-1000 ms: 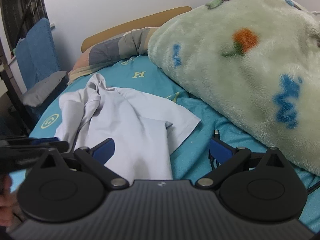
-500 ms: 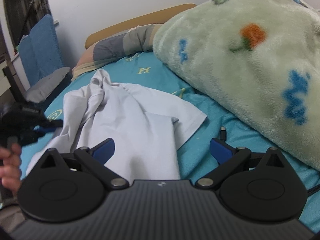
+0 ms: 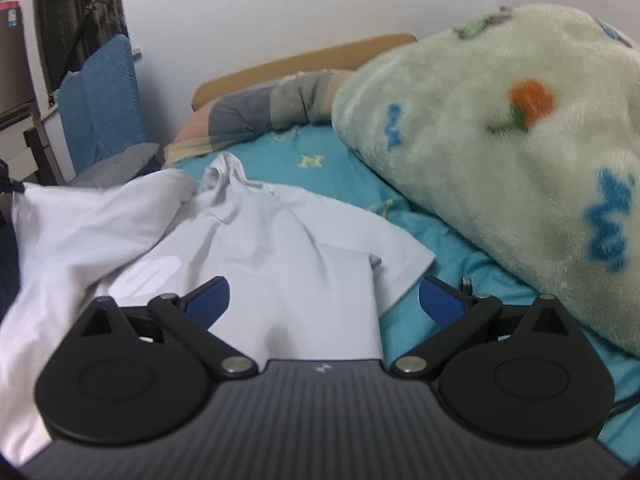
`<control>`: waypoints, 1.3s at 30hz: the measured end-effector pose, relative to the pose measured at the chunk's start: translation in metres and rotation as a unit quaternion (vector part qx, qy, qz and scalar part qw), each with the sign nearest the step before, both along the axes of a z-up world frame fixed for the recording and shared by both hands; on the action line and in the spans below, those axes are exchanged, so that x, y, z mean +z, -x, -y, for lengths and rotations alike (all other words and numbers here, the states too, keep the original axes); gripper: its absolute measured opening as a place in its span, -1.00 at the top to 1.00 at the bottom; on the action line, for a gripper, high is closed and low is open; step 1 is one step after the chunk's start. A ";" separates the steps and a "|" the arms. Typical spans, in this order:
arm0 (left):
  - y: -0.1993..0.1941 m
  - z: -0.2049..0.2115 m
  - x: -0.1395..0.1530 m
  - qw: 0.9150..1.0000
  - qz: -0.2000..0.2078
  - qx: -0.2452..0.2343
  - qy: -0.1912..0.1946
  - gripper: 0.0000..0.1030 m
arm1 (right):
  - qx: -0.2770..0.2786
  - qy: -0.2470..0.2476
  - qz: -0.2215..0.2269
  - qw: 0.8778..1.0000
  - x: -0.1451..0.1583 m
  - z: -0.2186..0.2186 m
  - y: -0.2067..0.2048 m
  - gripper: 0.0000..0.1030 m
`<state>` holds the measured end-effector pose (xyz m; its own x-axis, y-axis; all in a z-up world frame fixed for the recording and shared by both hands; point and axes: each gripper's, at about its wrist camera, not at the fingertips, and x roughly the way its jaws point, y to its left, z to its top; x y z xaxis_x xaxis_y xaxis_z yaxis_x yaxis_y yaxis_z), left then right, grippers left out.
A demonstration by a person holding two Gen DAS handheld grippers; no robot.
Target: Fold clothes
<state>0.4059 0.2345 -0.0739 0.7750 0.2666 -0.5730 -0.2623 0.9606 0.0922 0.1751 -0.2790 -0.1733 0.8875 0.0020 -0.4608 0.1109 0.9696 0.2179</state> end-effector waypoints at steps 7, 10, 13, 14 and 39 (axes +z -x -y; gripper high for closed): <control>0.019 -0.025 -0.075 0.997 -0.051 0.030 0.054 0.71 | 0.003 -0.015 0.024 1.000 0.004 0.005 -0.003 -1.00; 0.059 -0.019 -0.080 0.989 -0.075 -0.003 0.130 0.40 | -0.009 -0.039 0.011 0.999 -0.003 0.014 -0.010 -1.00; 0.121 -0.008 -0.069 0.974 -0.108 -0.040 0.195 0.14 | -0.014 -0.057 -0.003 0.998 -0.011 0.019 -0.016 -1.00; 0.144 -0.003 -0.066 0.967 -0.123 -0.054 0.215 0.07 | -0.012 -0.059 -0.002 0.998 -0.012 0.020 -0.015 -1.00; 0.371 0.074 -0.035 0.858 -0.422 -0.272 0.110 0.93 | -0.032 -0.061 0.050 0.996 0.071 0.035 0.114 -1.00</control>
